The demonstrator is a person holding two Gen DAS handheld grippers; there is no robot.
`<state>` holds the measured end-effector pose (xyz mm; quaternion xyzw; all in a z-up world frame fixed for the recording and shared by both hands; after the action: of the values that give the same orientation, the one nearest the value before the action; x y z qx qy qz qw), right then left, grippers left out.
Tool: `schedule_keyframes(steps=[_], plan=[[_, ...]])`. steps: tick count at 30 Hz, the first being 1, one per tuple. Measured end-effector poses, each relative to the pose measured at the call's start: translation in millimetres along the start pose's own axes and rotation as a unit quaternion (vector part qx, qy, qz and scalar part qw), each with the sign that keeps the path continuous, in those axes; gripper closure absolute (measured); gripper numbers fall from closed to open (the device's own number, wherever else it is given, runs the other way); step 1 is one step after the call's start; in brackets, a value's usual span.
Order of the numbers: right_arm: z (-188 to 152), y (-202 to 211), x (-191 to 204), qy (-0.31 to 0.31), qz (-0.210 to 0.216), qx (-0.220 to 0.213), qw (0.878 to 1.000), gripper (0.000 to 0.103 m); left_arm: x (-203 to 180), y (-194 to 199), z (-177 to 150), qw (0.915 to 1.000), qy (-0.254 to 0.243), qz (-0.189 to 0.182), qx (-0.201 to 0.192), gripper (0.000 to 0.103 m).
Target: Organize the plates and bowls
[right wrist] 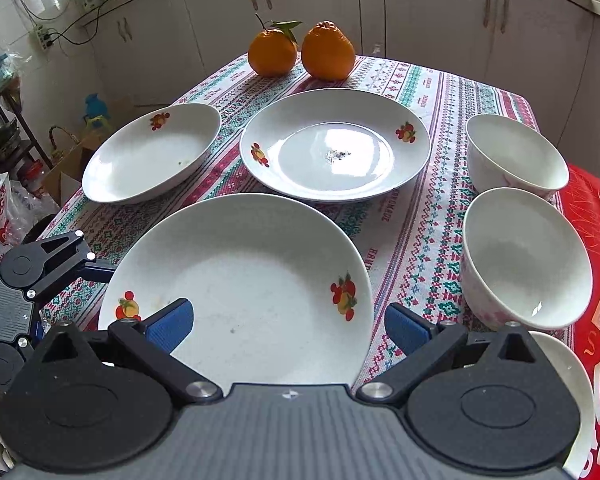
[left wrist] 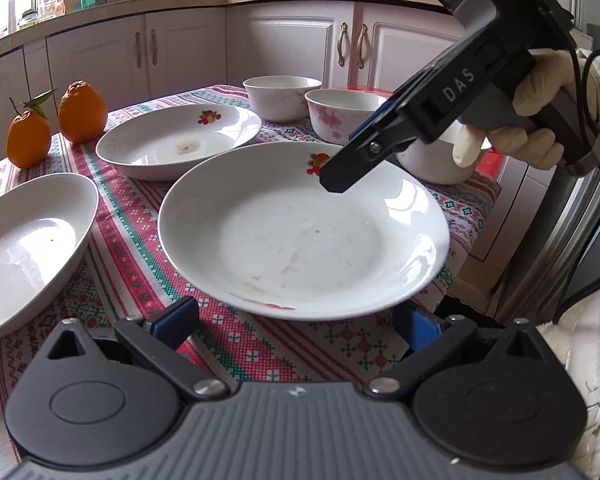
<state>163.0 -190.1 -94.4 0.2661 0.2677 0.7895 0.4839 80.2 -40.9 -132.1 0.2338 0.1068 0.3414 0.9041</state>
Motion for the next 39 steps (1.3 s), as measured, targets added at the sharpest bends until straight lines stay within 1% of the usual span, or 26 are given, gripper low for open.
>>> schedule_keyframes(steps=[11,14,20,24,29,34,39], plan=[[4,-22,-7,-0.012,0.038,0.038,0.998,0.001,-1,-2,2,1.0,0.001,-0.001,-0.004,0.001],[5,-26,-7,-0.01,0.047,0.045,0.998,0.003,-1,-2,2,1.0,0.002,-0.004,-0.004,0.001],[4,-34,-5,0.003,0.061,0.06,0.996,0.012,-1,-2,2,1.0,0.001,-0.005,-0.005,0.001],[5,-36,-7,-0.001,0.067,0.061,0.996,0.014,-1,-2,2,1.0,0.001,-0.005,-0.004,0.002],[7,-37,-11,-0.018,0.087,0.062,0.994,0.015,-1,-3,3,1.0,-0.002,-0.007,-0.001,0.002],[10,-37,-16,-0.046,0.104,0.063,0.992,0.015,-4,-4,4,0.9999,-0.009,-0.007,-0.002,0.002],[9,-35,-14,-0.042,0.105,0.061,0.992,0.016,-4,-5,4,0.9999,-0.009,-0.008,-0.003,0.002]])
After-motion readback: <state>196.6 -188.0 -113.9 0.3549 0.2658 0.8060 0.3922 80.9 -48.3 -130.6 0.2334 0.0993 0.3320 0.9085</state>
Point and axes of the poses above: each gripper's, at about its wrist camera, not at the fingertips, and y roughly against the way its jaws point, x to its left, z to its top, the point moved 8 cm from there along -y, roughly the way its jaws point, and after that the axes turned 11 degrees about -x, right-handed, at the moved point
